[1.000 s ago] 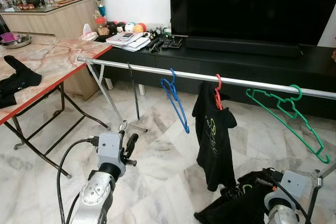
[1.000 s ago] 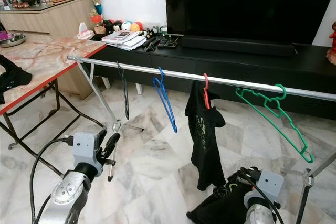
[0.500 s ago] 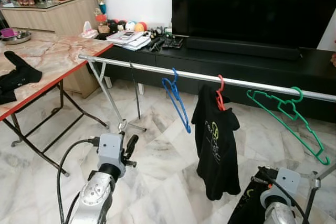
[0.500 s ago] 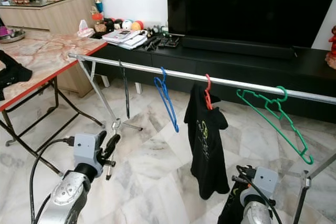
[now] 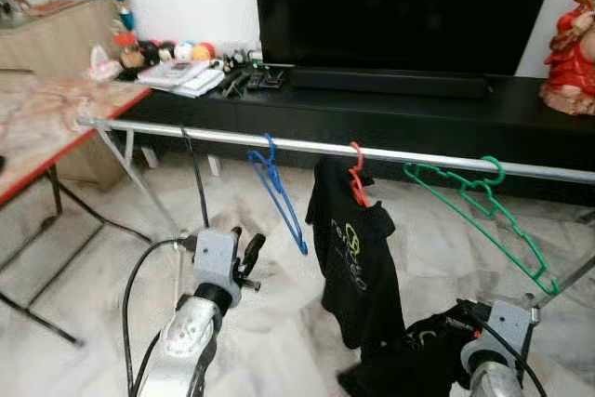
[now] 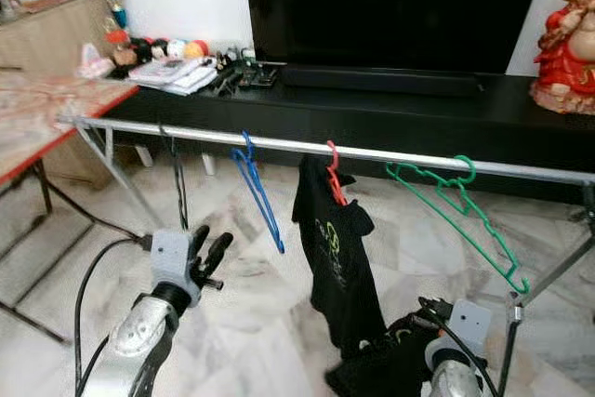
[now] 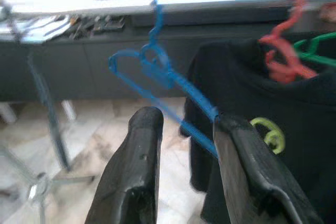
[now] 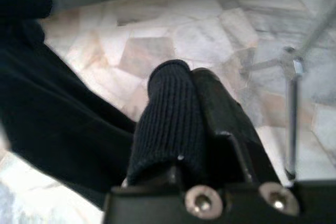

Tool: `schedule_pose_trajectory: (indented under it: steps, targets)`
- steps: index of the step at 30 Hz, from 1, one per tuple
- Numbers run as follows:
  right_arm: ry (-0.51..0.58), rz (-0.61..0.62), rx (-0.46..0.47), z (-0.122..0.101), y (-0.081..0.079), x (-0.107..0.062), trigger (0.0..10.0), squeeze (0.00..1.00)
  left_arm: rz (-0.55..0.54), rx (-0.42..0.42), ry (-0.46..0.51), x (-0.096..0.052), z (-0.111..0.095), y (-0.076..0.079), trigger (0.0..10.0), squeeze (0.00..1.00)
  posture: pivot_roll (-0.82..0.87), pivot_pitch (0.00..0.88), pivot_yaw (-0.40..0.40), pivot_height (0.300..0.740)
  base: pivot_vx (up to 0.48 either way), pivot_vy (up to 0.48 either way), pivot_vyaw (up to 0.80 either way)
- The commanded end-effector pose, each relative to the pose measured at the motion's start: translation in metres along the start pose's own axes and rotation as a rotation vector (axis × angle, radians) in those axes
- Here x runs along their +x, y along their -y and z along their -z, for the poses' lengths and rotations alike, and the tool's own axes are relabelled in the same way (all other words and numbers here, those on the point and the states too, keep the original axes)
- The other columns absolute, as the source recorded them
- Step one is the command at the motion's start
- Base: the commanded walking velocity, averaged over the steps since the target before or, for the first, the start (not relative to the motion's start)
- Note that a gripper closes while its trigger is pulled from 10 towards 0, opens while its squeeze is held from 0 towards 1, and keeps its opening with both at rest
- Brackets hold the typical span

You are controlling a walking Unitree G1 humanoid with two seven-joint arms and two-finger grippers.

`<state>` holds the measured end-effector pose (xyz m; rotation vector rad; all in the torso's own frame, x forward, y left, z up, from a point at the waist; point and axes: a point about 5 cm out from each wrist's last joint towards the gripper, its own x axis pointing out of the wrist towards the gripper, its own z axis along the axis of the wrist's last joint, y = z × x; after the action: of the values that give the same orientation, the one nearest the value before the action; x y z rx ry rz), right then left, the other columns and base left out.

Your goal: Hang hanger

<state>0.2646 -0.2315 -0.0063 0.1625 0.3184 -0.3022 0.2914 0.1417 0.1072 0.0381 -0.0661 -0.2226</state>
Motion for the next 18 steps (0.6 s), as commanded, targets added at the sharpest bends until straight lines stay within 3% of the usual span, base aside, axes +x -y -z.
schedule_pose_trajectory:
  steps: [1, 18]
  targets:
    - [0.014, -0.034, -0.015, -0.0028, -0.0087, 0.0015, 10.0, 0.00, -0.013, 0.017, -0.016, -0.0028, 0.0023, -0.0056, 10.0, 0.00, 0.01, 0.000, 0.030, 0.740, 0.319, 0.000, 0.00]
    - [0.003, -0.036, -0.010, -0.0005, -0.0104, 0.0008, 10.0, 0.00, -0.014, 0.021, -0.012, -0.0015, -0.0002, -0.0074, 10.0, 0.00, 0.01, 0.000, 0.033, 0.740, 0.318, 0.000, 0.00]
